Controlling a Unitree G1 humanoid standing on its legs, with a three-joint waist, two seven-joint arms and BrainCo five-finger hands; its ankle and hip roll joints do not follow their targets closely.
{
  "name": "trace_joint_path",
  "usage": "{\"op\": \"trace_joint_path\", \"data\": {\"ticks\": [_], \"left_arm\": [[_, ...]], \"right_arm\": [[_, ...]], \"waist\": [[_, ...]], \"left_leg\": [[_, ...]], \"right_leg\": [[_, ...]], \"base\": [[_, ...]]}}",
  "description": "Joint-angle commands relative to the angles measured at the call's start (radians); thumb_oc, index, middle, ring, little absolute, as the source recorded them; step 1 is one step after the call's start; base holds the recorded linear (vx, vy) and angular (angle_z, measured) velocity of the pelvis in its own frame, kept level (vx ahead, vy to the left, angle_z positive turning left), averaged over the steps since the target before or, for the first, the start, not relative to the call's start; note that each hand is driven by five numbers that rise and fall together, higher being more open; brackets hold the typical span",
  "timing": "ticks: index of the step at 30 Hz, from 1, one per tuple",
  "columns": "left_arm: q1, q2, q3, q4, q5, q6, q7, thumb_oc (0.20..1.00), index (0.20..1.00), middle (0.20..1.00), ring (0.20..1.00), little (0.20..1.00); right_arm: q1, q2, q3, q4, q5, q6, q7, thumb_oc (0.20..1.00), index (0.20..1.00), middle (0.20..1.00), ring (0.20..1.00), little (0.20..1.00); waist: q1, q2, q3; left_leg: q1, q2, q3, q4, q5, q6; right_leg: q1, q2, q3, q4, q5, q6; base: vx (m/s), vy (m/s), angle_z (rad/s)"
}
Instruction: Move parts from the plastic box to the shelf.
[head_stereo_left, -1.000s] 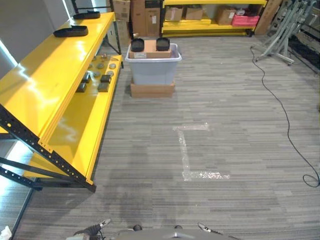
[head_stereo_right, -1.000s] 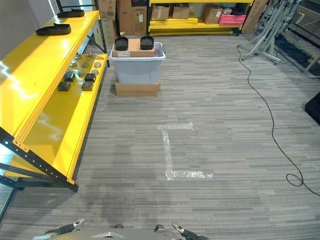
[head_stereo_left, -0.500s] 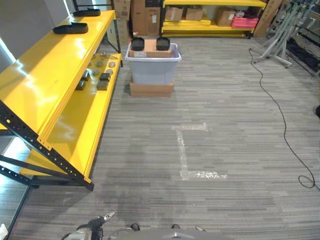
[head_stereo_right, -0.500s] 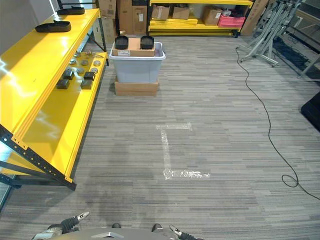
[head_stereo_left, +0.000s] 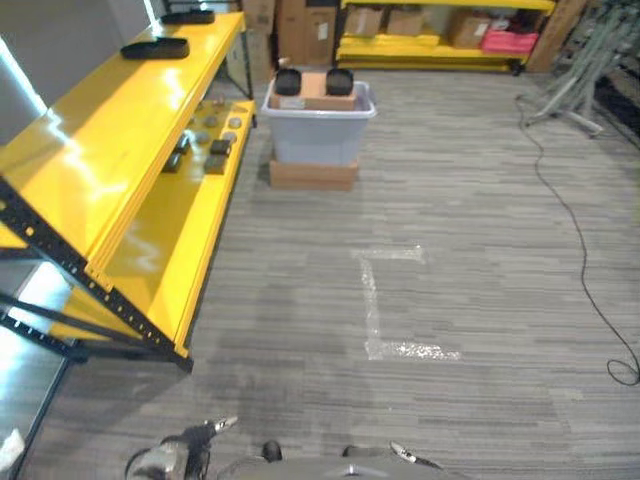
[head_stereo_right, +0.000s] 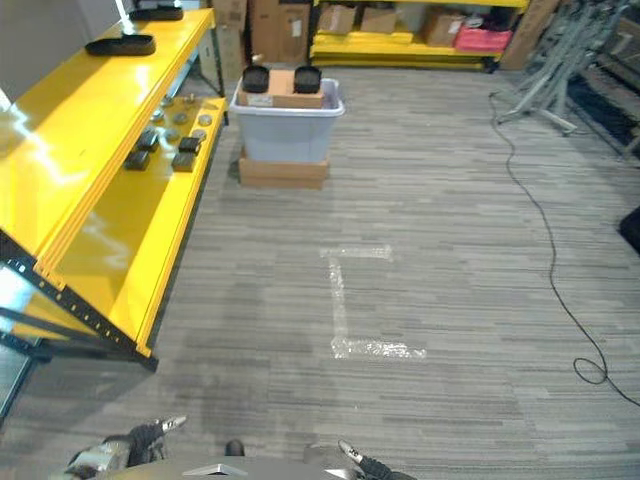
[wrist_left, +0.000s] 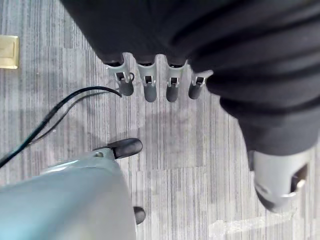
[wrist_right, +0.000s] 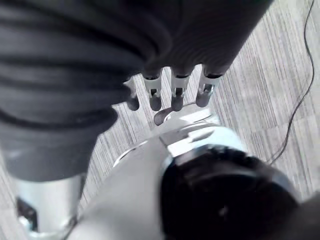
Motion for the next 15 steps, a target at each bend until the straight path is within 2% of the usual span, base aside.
{"op": "trace_joint_path", "data": {"ticks": [1, 5, 10, 15], "left_arm": [[-0.029, 0.004, 0.013, 0.035, 0.001, -0.028, 0.009, 1.000, 1.000, 1.000, 1.000, 1.000], [-0.007, -0.013, 0.035, 0.032, -0.025, -0.052, 0.045, 1.000, 1.000, 1.000, 1.000, 1.000], [0.007, -0.016, 0.036, 0.027, 0.023, -0.050, 0.084, 1.000, 1.000, 1.000, 1.000, 1.000], [-0.002, -0.021, 0.038, 0.044, -0.013, -0.064, 0.110, 1.000, 1.000, 1.000, 1.000, 1.000]], "right_arm": [[-0.031, -0.040, 0.024, 0.038, -0.012, 0.016, 0.011, 1.000, 1.000, 1.000, 1.000, 1.000], [-0.043, -0.052, 0.035, 0.054, -0.070, -0.005, -0.013, 1.000, 1.000, 1.000, 1.000, 1.000], [-0.042, -0.063, 0.012, 0.047, -0.051, -0.062, -0.030, 1.000, 1.000, 1.000, 1.000, 1.000], [-0.052, -0.052, 0.018, 0.031, -0.088, -0.088, -0.036, 1.000, 1.000, 1.000, 1.000, 1.000]], "waist": [[0.026, 0.005, 0.014], [0.059, -0.009, 0.017], [0.071, -0.017, 0.019], [0.060, -0.016, 0.007]], "left_leg": [[0.011, 0.006, -0.032, -0.002, -0.066, -0.017], [0.009, -0.010, -0.094, 0.012, -0.072, -0.011], [0.019, -0.014, -0.075, 0.012, -0.082, -0.007], [0.030, -0.018, -0.058, 0.015, -0.096, -0.004]], "right_leg": [[0.047, 0.042, -0.010, -0.063, 0.005, 0.006], [0.057, 0.050, 0.017, -0.079, 0.010, 0.000], [0.070, 0.045, -0.003, -0.093, 0.016, 0.003], [0.070, 0.036, 0.012, -0.096, 0.020, 0.011]], "base": [[0.00, -0.087, 0.14], [-0.01, -0.058, -0.19], [-0.02, 0.004, -0.12], [0.01, 0.050, -0.05]]}}
